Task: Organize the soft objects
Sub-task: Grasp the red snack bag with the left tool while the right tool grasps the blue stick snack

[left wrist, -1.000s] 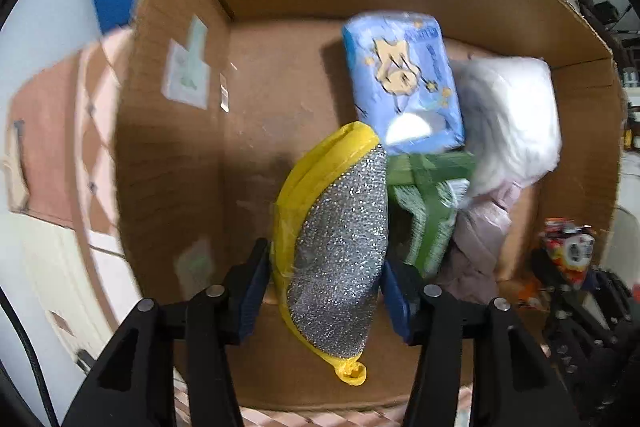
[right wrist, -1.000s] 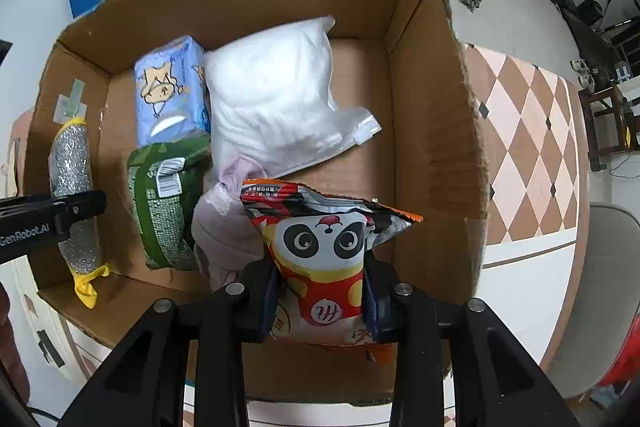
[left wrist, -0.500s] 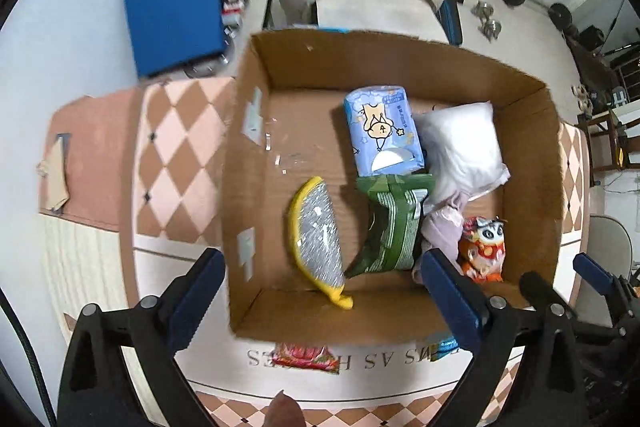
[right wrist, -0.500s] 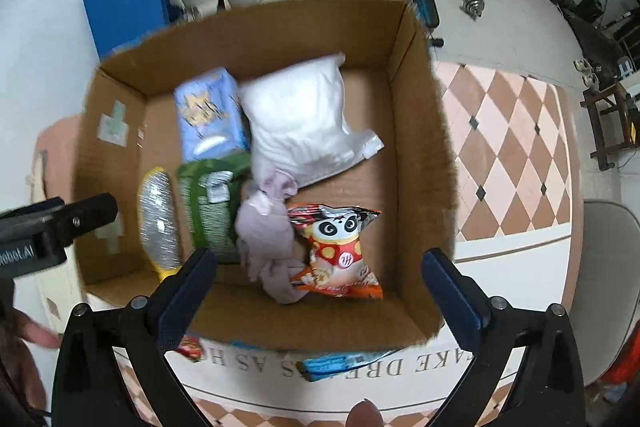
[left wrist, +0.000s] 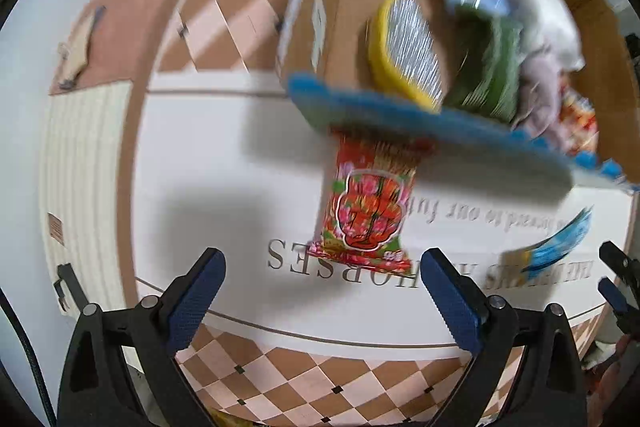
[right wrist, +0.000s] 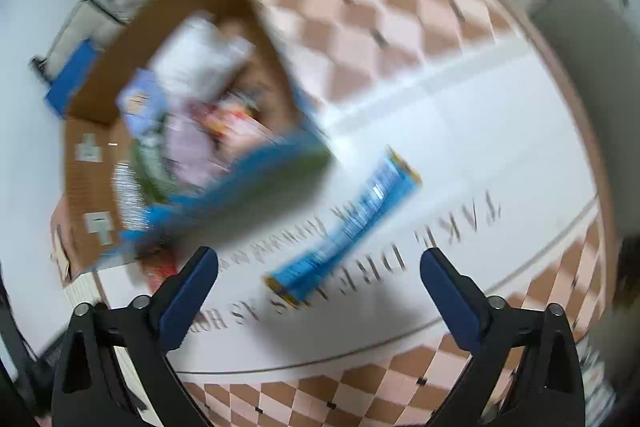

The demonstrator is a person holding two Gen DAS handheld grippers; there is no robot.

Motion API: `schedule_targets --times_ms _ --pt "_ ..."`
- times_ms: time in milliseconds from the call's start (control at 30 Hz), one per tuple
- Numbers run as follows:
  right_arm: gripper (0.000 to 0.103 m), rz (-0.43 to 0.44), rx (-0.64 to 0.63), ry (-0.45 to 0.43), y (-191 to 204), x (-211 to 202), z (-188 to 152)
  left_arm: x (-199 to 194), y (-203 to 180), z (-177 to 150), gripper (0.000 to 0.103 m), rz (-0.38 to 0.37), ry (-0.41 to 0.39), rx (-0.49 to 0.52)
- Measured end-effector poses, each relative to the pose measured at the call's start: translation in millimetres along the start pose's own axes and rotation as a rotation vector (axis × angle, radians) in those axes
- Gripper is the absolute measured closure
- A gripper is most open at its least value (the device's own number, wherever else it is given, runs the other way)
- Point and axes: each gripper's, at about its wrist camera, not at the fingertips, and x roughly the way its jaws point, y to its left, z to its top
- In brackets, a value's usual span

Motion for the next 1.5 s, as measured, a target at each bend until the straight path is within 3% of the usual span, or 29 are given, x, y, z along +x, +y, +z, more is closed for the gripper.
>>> schedule_targets --times_ms 33,167,267,333,500,600,633,667,767,800,1000,1067,1233,1333,1500 --pt "0.022 0.005 0.026 0.02 -5.6 10.4 -0.1 9.0 -1.5 0.9 0.003 0.001 0.015 0.002" --pt "0.025 -0.001 0.084 0.066 -14.0 53.9 7.9 32.2 -8.1 4.8 0.003 0.003 0.053 0.021" --pt "0.036 -0.022 0.082 0.088 -9.9 73.8 12.6 43.6 -12.0 10.1 0.003 0.009 0.071 0.036" --pt "0.061 -0.061 0.052 0.112 -5.0 84.4 13.4 48.3 -14.3 14.0 0.003 0.013 0.079 0.047" --pt "0.083 -0.213 -0.247 0.178 16.8 93.4 -6.7 58.2 -25.7 27.5 0.003 0.023 0.092 0.089" --pt "0.084 -0.271 -0.408 0.224 22.1 94.1 -26.6 65.7 -35.8 34.9 0.003 0.034 0.098 0.118" --pt "0.084 -0.282 -0.427 0.228 20.4 93.6 -30.7 68.4 -38.4 36.1 0.013 0.027 0.097 0.125" --pt "0.084 -0.287 -0.426 0.223 18.7 92.8 -31.5 69.5 -39.7 36.6 0.035 0.022 0.093 0.124" --pt "0.073 -0.273 -0.378 0.202 9.3 91.4 -27.5 71.0 -42.1 36.2 0.054 -0.009 0.098 0.115" --pt "0.067 -0.262 -0.363 0.201 6.9 91.6 -26.3 71.1 -44.3 32.9 0.055 0.003 0.09 0.115" --pt "0.067 -0.246 -0.335 0.19 3.6 100.2 -9.2 68.0 -52.2 -6.3 0.058 0.033 0.084 0.115" --pt "0.081 -0.247 -0.367 0.203 7.8 99.2 -17.8 68.4 -54.3 -27.0 0.058 0.025 0.107 0.119" --pt "0.085 -0.258 -0.486 0.273 10.6 104.6 -60.8 77.3 -62.5 -69.1 0.058 0.019 0.155 0.132" --pt "0.085 -0.269 -0.517 0.291 2.1 105.9 -81.9 84.4 -64.8 -69.4 0.054 0.017 0.16 0.121" --pt "0.079 -0.272 -0.5 0.282 -2.3 105.5 -85.0 87.9 -57.7 -62.6 0.054 -0.012 0.172 0.094"
